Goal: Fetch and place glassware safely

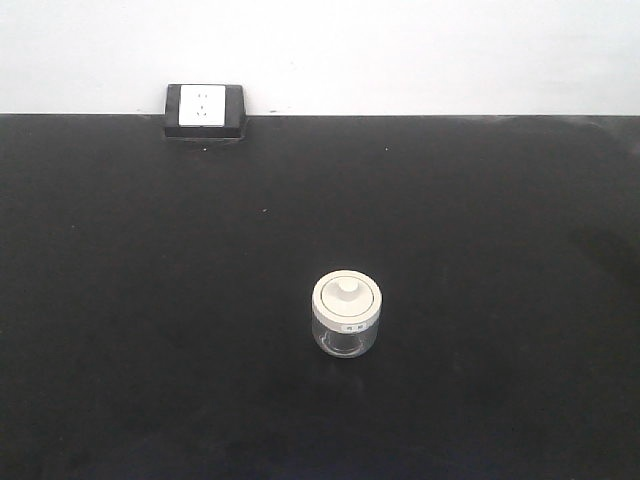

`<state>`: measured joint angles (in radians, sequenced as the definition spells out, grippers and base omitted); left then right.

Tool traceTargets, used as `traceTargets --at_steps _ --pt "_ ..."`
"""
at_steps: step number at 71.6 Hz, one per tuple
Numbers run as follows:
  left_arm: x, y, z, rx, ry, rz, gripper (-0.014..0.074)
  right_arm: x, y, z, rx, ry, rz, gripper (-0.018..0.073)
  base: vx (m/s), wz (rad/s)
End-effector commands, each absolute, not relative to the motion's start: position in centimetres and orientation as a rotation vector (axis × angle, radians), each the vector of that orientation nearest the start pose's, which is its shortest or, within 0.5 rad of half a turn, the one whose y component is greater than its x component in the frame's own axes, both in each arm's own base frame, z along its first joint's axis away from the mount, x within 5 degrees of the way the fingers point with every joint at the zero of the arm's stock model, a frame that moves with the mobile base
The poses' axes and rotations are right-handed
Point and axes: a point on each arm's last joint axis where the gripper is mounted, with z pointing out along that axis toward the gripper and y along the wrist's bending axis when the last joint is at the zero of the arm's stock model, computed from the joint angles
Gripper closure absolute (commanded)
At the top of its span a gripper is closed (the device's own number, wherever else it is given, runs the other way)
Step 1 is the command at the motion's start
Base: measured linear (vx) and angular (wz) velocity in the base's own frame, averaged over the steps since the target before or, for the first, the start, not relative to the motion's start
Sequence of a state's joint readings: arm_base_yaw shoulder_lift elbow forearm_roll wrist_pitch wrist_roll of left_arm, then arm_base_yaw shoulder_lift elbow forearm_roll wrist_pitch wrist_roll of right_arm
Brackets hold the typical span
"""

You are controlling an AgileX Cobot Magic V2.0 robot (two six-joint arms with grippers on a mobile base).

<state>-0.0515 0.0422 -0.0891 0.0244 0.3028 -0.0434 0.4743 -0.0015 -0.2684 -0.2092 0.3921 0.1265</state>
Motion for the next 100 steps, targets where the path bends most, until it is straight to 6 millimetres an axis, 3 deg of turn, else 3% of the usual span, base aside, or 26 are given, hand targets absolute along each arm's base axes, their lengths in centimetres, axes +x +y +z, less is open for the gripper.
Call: traceTargets --at_steps 1,10,28,100 --pt "5.6 -0.2 20.8 -0.008 1.595 -0.056 0.0603 3.5 1.1 28.0 -0.370 1.489 0.254 0.0567 0.00 0.00" --pt "5.7 0.0 19.1 -0.071 1.550 -0.071 0.0603 3.5 1.1 28.0 -0.370 1.490 0.254 0.0567 0.00 0.00" --pt "5.7 0.1 19.3 -0.019 1.543 0.018 0.0603 3.5 1.1 27.9 -0.370 1.489 0.255 0.0567 0.00 0.00" --pt "5.7 0.1 19.3 -0.016 1.544 0.021 0.0603 3.5 1.1 27.9 -0.370 1.489 0.255 0.0567 0.00 0.00"
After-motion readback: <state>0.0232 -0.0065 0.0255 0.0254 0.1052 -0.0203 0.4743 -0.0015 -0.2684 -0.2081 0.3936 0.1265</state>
